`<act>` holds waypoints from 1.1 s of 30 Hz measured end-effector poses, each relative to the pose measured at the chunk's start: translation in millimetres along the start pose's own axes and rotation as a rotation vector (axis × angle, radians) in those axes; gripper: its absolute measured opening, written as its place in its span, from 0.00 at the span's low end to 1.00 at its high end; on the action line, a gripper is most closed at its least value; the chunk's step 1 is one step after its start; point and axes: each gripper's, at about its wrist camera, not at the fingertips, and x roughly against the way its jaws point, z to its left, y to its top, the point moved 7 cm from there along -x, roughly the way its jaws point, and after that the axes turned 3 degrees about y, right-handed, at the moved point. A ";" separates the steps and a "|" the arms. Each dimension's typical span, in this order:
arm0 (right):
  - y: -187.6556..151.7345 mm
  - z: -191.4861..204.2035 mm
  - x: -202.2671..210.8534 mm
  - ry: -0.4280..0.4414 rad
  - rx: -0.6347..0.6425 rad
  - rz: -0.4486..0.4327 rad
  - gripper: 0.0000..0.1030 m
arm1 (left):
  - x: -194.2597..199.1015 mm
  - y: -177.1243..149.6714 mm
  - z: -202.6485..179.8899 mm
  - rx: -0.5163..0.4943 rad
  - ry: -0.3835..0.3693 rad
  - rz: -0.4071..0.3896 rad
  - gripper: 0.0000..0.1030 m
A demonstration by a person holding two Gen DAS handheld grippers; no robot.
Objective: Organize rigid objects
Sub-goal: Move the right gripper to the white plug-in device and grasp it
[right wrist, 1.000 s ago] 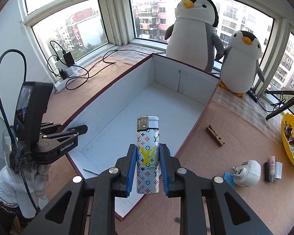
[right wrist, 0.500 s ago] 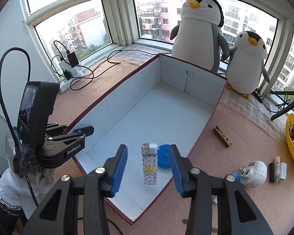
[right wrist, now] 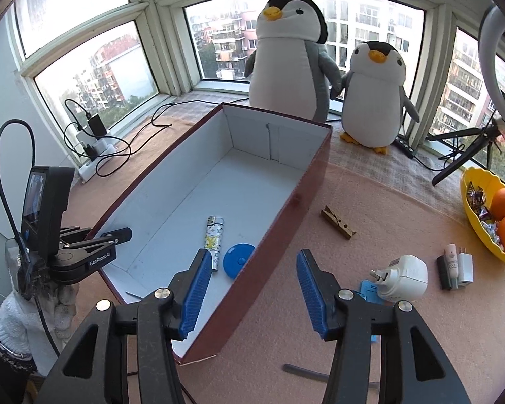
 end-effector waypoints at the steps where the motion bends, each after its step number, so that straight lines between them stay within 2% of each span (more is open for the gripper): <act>1: -1.5 -7.2 1.0 -0.012 -0.014 0.000 0.49 | 0.0 -0.1 -0.1 -0.002 -0.001 0.001 0.12; 7: -11.3 -58.4 7.4 -0.107 -0.124 -0.009 0.63 | 0.3 -0.2 -1.1 -0.014 -0.003 0.002 0.12; 12: -23.1 -106.4 3.0 -0.129 -0.258 0.025 0.69 | 0.7 -0.2 -1.6 -0.019 -0.007 0.004 0.12; 17: -38.1 -148.0 -11.1 -0.134 -0.398 0.076 0.69 | 0.4 -0.3 -1.7 -0.020 -0.007 0.005 0.12; 20: -48.3 -167.1 -21.7 -0.101 -0.506 0.104 0.69 | 0.2 -0.3 -1.8 -0.024 -0.007 0.006 0.12; 25: -52.7 -181.2 -35.4 -0.052 -0.618 0.121 0.69 | -0.6 0.3 -3.2 -0.039 -0.005 0.015 0.12; 33: -43.3 -179.3 -54.1 -0.050 -0.634 0.149 0.69 | -1.7 1.3 -5.6 -0.079 -0.010 0.026 0.12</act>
